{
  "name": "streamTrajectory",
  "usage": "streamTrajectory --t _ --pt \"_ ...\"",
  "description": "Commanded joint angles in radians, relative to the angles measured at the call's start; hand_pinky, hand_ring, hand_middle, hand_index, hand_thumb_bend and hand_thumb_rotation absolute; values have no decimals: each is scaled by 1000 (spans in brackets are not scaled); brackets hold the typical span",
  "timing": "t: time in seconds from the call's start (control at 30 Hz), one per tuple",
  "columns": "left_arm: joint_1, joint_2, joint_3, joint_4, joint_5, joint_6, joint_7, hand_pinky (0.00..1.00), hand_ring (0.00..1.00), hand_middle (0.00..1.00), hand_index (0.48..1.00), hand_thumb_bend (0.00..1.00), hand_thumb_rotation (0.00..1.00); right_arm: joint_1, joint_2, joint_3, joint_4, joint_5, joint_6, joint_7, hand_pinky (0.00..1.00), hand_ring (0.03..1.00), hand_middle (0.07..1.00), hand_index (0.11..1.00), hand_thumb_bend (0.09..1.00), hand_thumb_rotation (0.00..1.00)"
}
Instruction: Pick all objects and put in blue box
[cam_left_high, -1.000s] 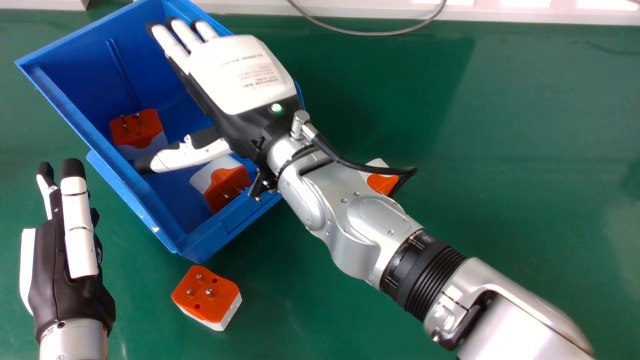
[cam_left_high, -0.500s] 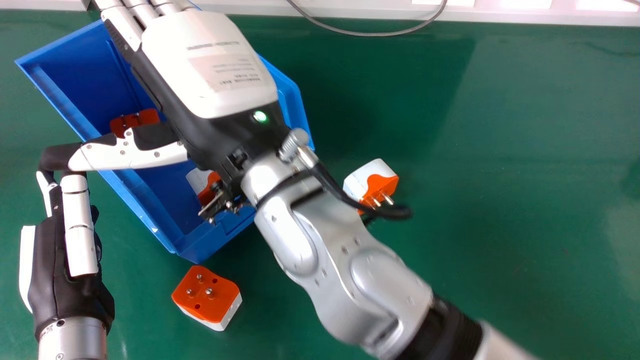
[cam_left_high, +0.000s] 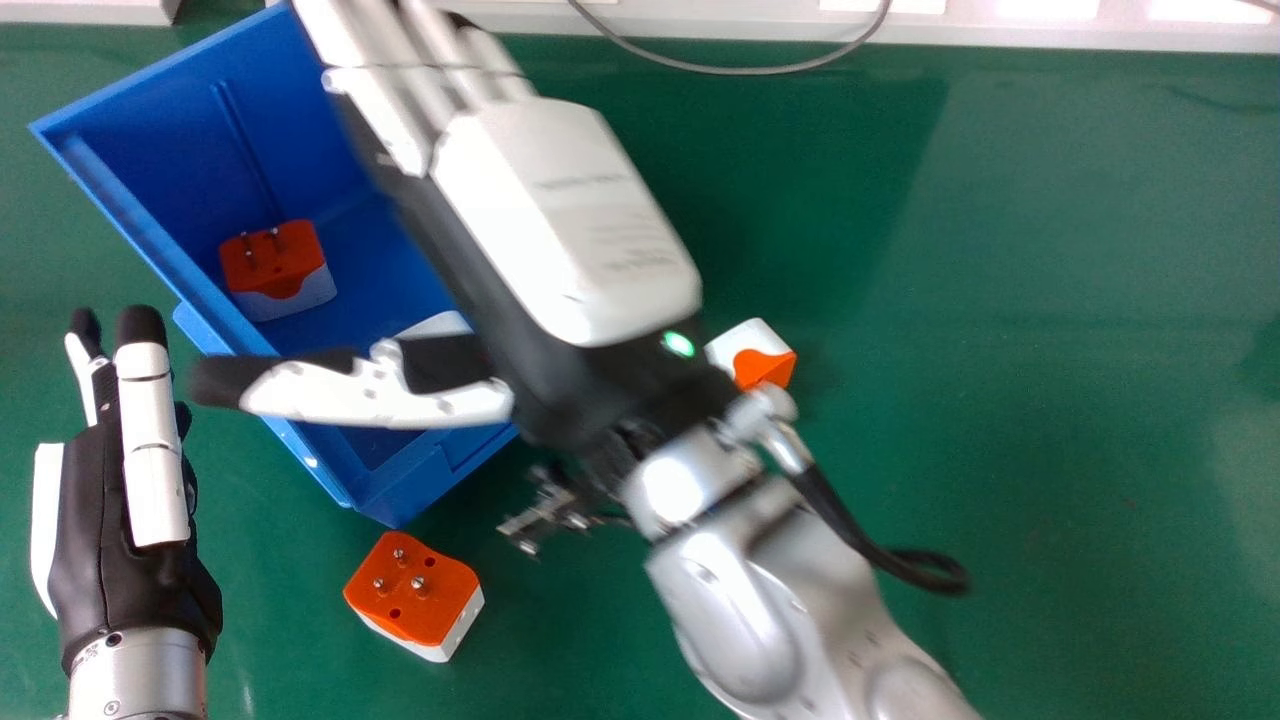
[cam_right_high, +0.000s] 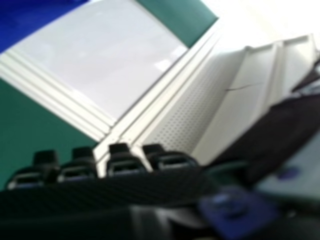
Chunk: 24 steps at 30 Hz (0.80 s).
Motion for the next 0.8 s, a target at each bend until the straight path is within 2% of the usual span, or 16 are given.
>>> streamTrajectory --t 0.0,0.17,0.33,0.53,0.63,0.77 --pt "9 11 5 -21 2 -8 -2 1000 1000 1000 1000 592 1000 52 -32 -33 -89 -25 -24 17 996 1000 1000 1000 605 789" --pt "7 15 6 -13 8 -13 -5 1000 1000 1000 1000 595 1000 165 -98 -100 -154 -33 -47 27 999 1000 1000 1000 572 845" --pt "5 18 10 -10 7 -15 -7 1000 1000 1000 1000 598 1000 273 -172 -190 -206 -41 -57 56 986 1000 1000 1000 542 827" --pt "7 20 10 -11 5 -17 -7 1000 1000 1000 1000 598 1000 329 -215 -293 -191 -54 -54 73 977 1000 1000 1000 538 815" --pt "1 24 16 1 -1 -21 -11 1000 1000 1000 1000 598 1000 331 -239 -350 -139 -64 -41 69 973 1000 1000 1000 532 801" --pt "-2 24 15 8 1 -27 -9 1000 1000 1000 1000 585 1000 303 -232 -381 -47 -80 -23 62 924 987 1000 993 532 797"
